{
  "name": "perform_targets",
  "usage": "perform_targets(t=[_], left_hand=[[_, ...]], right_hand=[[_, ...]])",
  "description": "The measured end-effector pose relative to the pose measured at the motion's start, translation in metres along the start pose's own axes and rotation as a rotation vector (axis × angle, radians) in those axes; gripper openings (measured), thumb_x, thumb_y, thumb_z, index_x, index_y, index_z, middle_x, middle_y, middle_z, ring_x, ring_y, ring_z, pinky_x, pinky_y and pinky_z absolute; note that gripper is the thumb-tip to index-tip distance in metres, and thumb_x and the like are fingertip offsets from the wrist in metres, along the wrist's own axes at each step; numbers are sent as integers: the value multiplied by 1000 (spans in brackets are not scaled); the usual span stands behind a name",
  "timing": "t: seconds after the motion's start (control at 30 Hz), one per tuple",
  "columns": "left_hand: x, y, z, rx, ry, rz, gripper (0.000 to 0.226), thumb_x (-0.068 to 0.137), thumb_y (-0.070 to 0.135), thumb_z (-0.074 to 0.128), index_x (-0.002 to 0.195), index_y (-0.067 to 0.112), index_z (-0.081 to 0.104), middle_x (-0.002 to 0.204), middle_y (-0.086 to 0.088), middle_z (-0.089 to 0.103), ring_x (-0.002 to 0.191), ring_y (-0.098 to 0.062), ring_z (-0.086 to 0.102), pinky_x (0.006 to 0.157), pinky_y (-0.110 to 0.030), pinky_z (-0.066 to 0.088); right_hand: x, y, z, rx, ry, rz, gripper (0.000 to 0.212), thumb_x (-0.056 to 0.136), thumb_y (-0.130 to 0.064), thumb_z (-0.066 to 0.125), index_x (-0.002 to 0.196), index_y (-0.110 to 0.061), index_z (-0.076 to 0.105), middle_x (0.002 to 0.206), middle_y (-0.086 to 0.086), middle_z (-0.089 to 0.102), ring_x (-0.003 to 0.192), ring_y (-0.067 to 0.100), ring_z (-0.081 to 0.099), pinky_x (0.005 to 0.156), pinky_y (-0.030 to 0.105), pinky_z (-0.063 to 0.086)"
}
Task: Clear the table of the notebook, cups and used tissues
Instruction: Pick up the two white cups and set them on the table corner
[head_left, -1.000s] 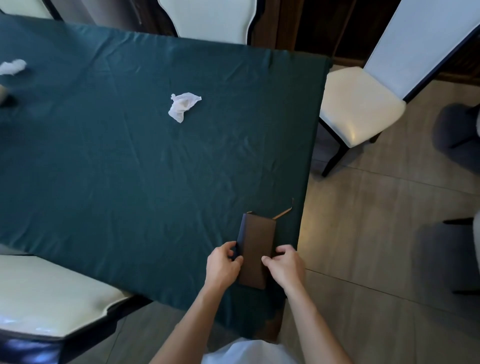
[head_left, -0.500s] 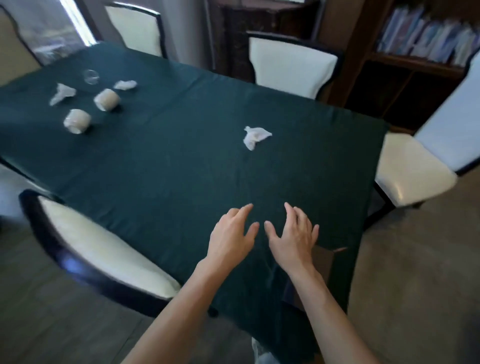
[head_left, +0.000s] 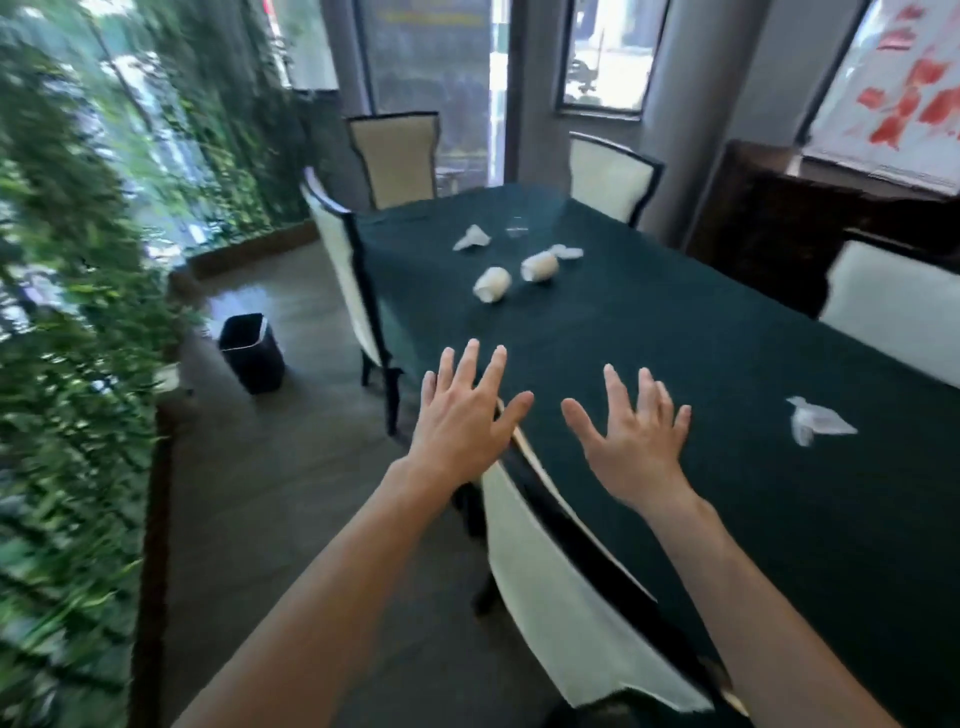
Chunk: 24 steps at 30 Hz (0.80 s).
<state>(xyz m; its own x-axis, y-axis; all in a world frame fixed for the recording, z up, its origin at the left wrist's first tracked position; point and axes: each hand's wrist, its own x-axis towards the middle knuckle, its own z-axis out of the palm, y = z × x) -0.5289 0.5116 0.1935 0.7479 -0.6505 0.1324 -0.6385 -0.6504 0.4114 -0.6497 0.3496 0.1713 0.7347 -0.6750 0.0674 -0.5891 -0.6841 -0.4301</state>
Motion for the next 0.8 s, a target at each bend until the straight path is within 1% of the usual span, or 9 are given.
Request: perform_targets(t=[0.07, 0.13, 0.2, 0.23, 0.27, 0.33, 0.4, 0.57, 0.8], left_hand=[[-3, -42, -27, 7, -7, -60, 74, 104, 63, 39, 166, 25, 25, 176, -12, 18, 162, -35, 12, 130, -54, 14], [-7, -81, -53, 5, -40, -112, 71, 104, 62, 42, 161, 20, 38, 171, -14, 33, 158, -33, 28, 128, -50, 25], [-12, -115, -76, 9, -98, -170, 67, 103, 62, 45, 153, 18, 52, 159, -12, 53, 148, -30, 46, 121, -46, 38], [-14, -131, -86, 26, -132, -196, 65, 102, 62, 46, 149, 19, 57, 152, -11, 60, 141, -30, 53, 116, -44, 43], [-16, -144, -95, 47, -170, -221, 63, 101, 64, 47, 145, 21, 60, 146, -11, 65, 136, -31, 58, 112, -44, 47], [-20, -167, -110, 69, -232, -265, 61, 99, 68, 45, 140, 27, 64, 138, -9, 70, 129, -32, 62, 108, -45, 51], [-20, -186, -122, 48, -253, -304, 61, 99, 71, 42, 137, 29, 66, 134, -8, 70, 125, -31, 64, 106, -47, 52], [8, -225, -134, 19, -241, -372, 62, 99, 72, 40, 140, 31, 64, 138, -6, 68, 126, -28, 62, 107, -48, 51], [114, -264, -134, 18, -222, -375, 59, 99, 71, 42, 134, 31, 67, 131, -3, 71, 121, -26, 65, 105, -46, 53]], right_hand=[[10, -50, 12, -40, -99, -63, 96, 84, -88, 14, 161, -32, 24, 171, 17, 12, 158, 33, 5, 123, 59, -6], [18, -97, 24, -70, -177, -149, 82, 91, -81, 29, 156, -31, 39, 168, 15, 25, 157, 30, 16, 124, 57, 1], [24, -138, 33, -20, -247, -268, 70, 94, -71, 47, 149, -27, 51, 159, 13, 44, 150, 27, 35, 124, 49, 20], [26, -155, 36, 19, -296, -322, 67, 93, -67, 54, 145, -25, 56, 151, 10, 54, 143, 26, 45, 120, 43, 31], [28, -172, 39, 44, -344, -359, 64, 92, -64, 59, 142, -24, 59, 142, 7, 63, 135, 25, 53, 114, 40, 40], [32, -200, 46, 63, -384, -394, 60, 90, -63, 63, 135, -24, 64, 124, 3, 73, 123, 24, 63, 105, 38, 48], [39, -223, 54, 73, -365, -421, 58, 90, -63, 62, 133, -24, 66, 119, 3, 74, 117, 24, 65, 100, 36, 50], [80, -260, 77, 92, -360, -446, 56, 90, -62, 64, 131, -23, 67, 121, 4, 73, 118, 25, 64, 96, 35, 49], [189, -285, 111, 108, -409, -403, 62, 87, -64, 64, 135, -25, 64, 130, 4, 69, 122, 24, 61, 88, 29, 43]])
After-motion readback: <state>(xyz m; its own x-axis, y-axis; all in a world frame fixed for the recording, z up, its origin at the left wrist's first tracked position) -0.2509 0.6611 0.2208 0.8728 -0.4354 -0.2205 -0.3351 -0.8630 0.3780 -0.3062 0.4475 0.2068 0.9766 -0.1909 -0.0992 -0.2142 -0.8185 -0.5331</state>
